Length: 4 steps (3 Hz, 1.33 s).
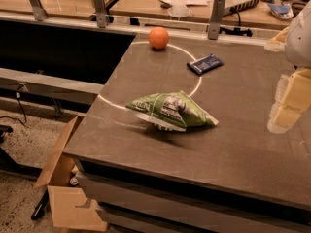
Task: Move green jalapeno chip bag near orange
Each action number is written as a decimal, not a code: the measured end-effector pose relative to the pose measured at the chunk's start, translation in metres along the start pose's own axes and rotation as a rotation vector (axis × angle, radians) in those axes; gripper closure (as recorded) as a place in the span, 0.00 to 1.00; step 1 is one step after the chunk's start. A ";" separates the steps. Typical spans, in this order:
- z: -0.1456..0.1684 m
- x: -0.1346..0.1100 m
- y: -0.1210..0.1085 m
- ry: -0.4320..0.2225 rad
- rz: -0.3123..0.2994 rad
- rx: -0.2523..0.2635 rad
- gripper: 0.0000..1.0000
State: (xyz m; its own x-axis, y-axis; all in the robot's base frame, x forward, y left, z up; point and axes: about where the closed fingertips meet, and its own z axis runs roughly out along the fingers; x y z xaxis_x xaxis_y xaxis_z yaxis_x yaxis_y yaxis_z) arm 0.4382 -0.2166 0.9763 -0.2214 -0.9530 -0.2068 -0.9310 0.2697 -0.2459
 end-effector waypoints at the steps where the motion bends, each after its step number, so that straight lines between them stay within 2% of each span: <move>1: 0.000 0.000 0.000 0.000 0.000 0.000 0.00; 2: 0.000 -0.003 0.001 -0.057 0.014 -0.007 0.00; 3: 0.010 -0.011 0.005 -0.220 0.061 -0.016 0.00; 4: 0.028 -0.046 0.012 -0.443 0.125 0.001 0.00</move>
Offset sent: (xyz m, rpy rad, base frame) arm -0.0005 0.0109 -0.0007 0.2651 -0.0069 0.0118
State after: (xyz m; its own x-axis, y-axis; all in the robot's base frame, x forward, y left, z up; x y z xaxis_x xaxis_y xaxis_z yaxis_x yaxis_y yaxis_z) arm 0.4454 -0.1656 0.9566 -0.1864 -0.7626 -0.6195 -0.9048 0.3789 -0.1943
